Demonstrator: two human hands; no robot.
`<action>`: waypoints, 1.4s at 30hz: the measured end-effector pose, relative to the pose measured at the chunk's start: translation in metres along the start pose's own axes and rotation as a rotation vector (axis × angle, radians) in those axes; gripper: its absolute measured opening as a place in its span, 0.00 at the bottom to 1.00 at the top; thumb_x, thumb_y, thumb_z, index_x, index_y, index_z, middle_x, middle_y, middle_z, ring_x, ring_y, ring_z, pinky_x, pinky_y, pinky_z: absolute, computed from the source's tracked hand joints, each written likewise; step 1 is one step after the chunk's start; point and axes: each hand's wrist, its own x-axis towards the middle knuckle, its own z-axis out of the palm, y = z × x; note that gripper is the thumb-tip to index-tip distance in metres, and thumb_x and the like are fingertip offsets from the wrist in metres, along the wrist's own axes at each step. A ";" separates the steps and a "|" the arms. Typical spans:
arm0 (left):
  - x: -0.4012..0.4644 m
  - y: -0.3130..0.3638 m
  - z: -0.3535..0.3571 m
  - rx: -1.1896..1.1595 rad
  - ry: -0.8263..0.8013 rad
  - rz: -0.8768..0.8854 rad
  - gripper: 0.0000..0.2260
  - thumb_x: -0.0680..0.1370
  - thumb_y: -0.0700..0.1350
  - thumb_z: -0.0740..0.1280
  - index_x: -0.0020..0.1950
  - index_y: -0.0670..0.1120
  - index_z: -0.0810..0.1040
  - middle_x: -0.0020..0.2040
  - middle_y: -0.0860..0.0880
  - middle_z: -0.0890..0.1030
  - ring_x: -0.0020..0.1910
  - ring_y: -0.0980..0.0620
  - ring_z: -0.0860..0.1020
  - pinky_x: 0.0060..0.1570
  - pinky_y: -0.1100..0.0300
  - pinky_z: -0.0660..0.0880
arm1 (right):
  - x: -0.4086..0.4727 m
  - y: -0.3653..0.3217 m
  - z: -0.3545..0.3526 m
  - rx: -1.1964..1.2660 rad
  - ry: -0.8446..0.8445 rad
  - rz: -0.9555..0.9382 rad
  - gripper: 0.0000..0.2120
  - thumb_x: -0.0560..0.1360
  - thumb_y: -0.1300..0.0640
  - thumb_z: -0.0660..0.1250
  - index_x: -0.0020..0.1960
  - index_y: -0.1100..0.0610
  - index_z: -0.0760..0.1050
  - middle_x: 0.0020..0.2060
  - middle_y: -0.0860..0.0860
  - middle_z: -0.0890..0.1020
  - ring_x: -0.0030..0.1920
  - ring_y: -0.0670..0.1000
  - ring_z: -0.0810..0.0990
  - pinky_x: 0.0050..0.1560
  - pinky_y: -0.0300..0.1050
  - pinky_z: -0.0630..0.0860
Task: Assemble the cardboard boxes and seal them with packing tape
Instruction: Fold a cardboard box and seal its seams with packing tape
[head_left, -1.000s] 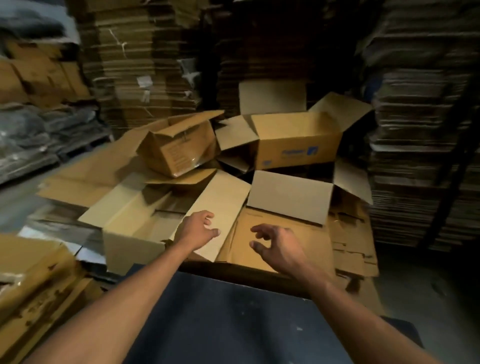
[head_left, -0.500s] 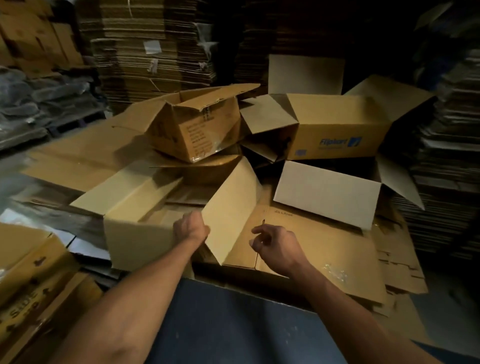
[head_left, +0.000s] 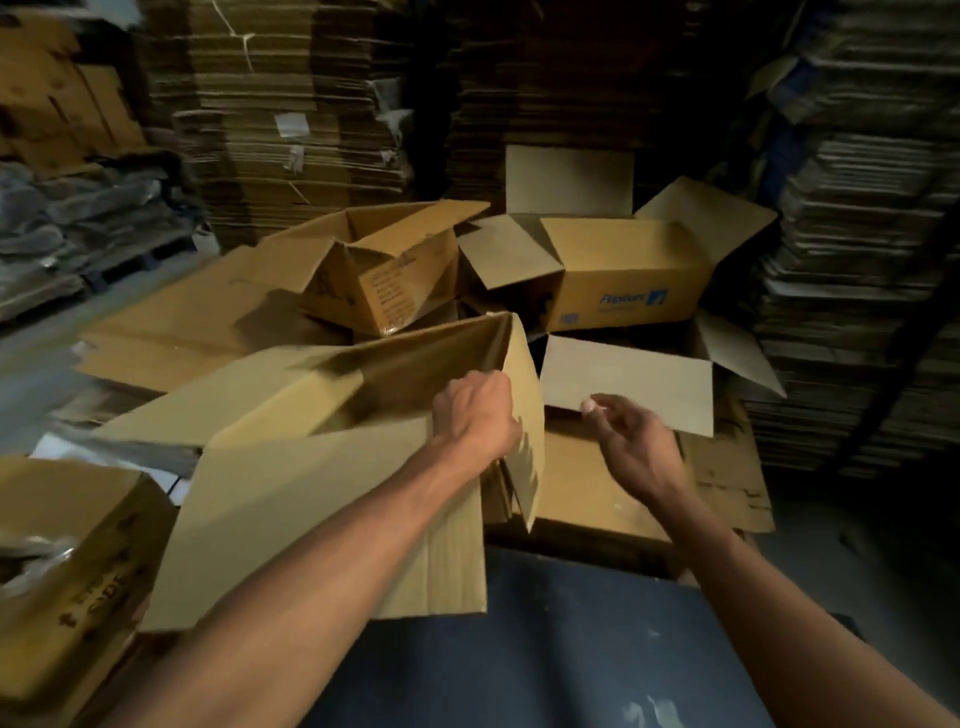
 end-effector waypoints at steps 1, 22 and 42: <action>-0.027 0.008 0.000 -0.031 0.000 0.009 0.12 0.77 0.50 0.75 0.57 0.47 0.80 0.49 0.47 0.81 0.48 0.47 0.81 0.45 0.53 0.79 | -0.015 0.002 -0.011 0.022 -0.002 0.016 0.27 0.80 0.33 0.62 0.70 0.48 0.75 0.59 0.47 0.81 0.57 0.47 0.79 0.53 0.46 0.77; -0.415 0.011 0.104 -0.016 -0.501 0.296 0.20 0.78 0.50 0.73 0.70 0.50 0.77 0.56 0.44 0.85 0.55 0.43 0.82 0.52 0.53 0.76 | -0.315 0.115 -0.075 -0.478 -0.158 0.089 0.38 0.73 0.37 0.73 0.75 0.49 0.61 0.68 0.58 0.65 0.67 0.64 0.68 0.65 0.62 0.74; -0.418 -0.169 0.094 -0.480 0.017 -0.448 0.16 0.72 0.63 0.76 0.55 0.57 0.81 0.60 0.54 0.80 0.59 0.53 0.77 0.58 0.49 0.78 | -0.335 0.105 -0.029 -0.661 -0.377 -0.215 0.39 0.74 0.20 0.43 0.76 0.42 0.63 0.80 0.50 0.61 0.80 0.58 0.56 0.76 0.65 0.57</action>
